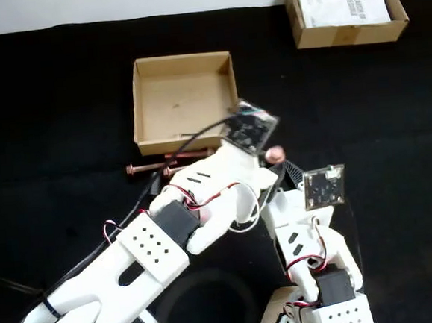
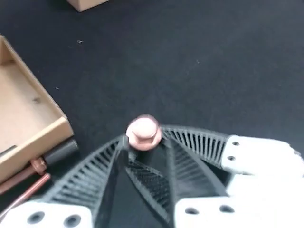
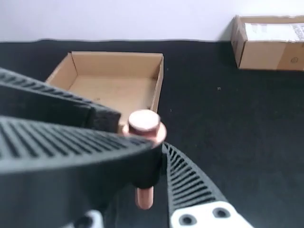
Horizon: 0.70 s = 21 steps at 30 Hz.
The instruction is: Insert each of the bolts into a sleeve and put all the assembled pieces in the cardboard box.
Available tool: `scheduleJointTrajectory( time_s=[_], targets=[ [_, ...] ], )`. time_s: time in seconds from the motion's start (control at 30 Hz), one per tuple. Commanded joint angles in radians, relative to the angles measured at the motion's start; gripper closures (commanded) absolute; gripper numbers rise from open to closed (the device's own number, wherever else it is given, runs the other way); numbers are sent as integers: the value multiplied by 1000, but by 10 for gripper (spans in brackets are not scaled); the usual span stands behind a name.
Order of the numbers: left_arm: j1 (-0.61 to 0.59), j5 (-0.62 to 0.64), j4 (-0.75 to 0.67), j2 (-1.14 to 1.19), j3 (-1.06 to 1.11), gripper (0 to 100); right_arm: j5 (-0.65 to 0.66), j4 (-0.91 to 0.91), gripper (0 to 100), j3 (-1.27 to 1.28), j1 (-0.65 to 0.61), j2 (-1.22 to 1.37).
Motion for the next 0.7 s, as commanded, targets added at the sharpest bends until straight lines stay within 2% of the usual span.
scheduleJointTrajectory(
  time_s=[0.0,0.17,0.27,0.33,0.37,0.5,0.67],
  targets=[
    [15,-9,72,-31,-18,790,8,-15,991,-15,19,-8],
    [12,-14,155,-130,-42,806,6,-15,991,-15,21,-7],
    [10,-32,181,-229,-44,909,5,-15,991,-18,27,-5],
    [10,-104,193,-302,-38,998,3,-15,991,-21,27,-5],
    [7,-144,209,-334,-36,988,3,-15,991,-22,27,-5],
    [-79,-219,261,-456,-36,992,3,22,991,-96,25,-4],
    [-286,-218,279,-590,-38,991,3,51,991,-234,25,47]
  ],
)
